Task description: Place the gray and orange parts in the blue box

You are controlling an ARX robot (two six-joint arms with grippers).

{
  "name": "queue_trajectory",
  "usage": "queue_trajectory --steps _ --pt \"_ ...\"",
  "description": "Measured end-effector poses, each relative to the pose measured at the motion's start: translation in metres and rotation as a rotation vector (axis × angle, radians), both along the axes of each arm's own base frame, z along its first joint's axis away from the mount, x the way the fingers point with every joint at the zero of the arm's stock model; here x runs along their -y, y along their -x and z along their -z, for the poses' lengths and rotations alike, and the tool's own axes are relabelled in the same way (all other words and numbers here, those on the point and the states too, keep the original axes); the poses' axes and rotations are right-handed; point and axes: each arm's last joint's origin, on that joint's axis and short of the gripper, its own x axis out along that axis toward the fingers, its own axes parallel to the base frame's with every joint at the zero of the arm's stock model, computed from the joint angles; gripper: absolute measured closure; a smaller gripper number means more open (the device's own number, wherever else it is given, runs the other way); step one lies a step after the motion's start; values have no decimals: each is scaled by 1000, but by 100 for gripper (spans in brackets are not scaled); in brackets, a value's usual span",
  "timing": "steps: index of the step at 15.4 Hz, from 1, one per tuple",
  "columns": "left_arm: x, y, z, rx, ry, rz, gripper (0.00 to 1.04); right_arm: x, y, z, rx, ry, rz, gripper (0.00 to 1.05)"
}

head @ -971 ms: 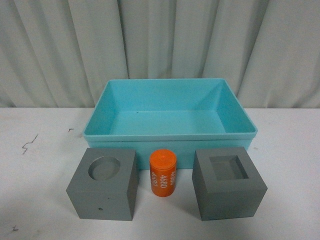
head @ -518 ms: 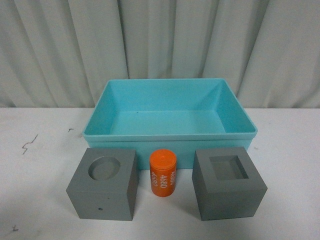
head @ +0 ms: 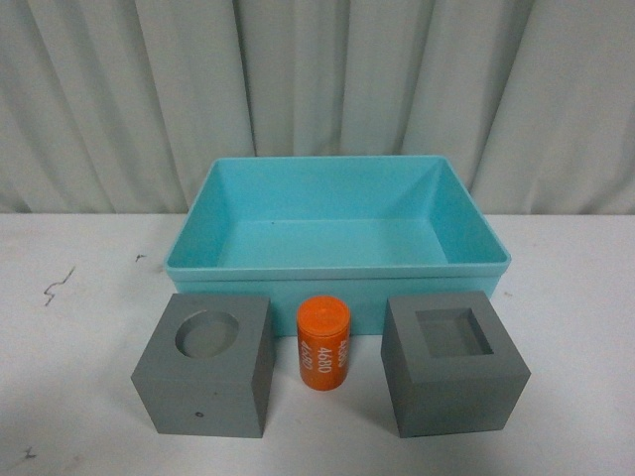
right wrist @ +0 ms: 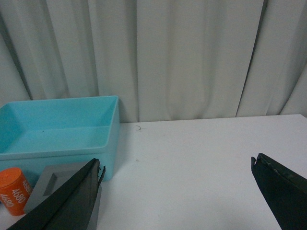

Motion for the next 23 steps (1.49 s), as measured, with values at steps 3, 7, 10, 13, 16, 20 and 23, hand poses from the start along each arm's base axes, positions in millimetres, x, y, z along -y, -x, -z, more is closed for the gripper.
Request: queue_trajectory --steps 3,7,10,13,16,20,23 --pt "0 0 0 0 0 0 7 0 0 0 0 0 0 6" --pt "0 0 0 0 0 0 7 0 0 -2 21 1 -5 6" --pt "0 0 0 0 0 0 7 -1 -39 -22 66 1 -51 6" --pt "0 0 0 0 0 0 7 -16 -120 -60 -85 -61 -143 6" --pt "0 0 0 0 0 0 7 -42 -200 -48 -416 -136 -211 6" --pt "0 0 0 0 0 0 7 -85 -222 -4 -777 -126 -358 6" --pt "0 0 0 0 0 0 7 -86 -220 18 -844 -121 -350 6"
